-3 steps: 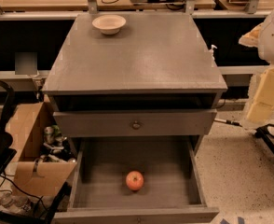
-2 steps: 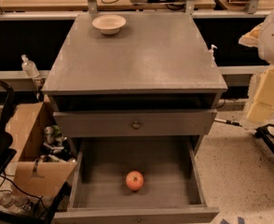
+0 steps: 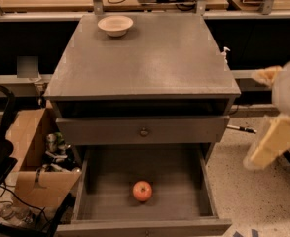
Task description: Pick apple from middle drawer and place on counter
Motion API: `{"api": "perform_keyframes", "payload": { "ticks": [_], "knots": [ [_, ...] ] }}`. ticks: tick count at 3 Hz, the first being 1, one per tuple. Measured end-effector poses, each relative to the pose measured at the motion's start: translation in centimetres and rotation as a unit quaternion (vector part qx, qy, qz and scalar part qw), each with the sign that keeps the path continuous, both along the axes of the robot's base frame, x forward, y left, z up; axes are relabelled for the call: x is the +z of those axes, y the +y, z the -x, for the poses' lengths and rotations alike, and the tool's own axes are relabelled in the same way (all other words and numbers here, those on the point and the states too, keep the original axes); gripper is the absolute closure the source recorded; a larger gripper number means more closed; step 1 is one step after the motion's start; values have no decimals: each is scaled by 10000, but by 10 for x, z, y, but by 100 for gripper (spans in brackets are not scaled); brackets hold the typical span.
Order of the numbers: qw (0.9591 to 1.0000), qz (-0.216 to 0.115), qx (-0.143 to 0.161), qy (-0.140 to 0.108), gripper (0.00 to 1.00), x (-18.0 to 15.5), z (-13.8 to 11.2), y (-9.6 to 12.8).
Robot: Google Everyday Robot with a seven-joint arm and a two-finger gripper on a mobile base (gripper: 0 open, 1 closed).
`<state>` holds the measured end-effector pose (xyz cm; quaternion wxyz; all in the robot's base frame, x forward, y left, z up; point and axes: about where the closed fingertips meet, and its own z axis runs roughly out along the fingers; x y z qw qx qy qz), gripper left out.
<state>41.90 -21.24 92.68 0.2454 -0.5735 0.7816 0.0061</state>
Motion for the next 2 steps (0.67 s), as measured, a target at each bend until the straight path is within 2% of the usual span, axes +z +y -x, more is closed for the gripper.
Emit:
{"api": "perform_keyframes", "payload": {
  "ticks": [1,2],
  "knots": [
    [9976,-694,36,-67,0,-68,24,1],
    [9873,-1514,-132,-456,0,-117,14,-1]
  ]
}}
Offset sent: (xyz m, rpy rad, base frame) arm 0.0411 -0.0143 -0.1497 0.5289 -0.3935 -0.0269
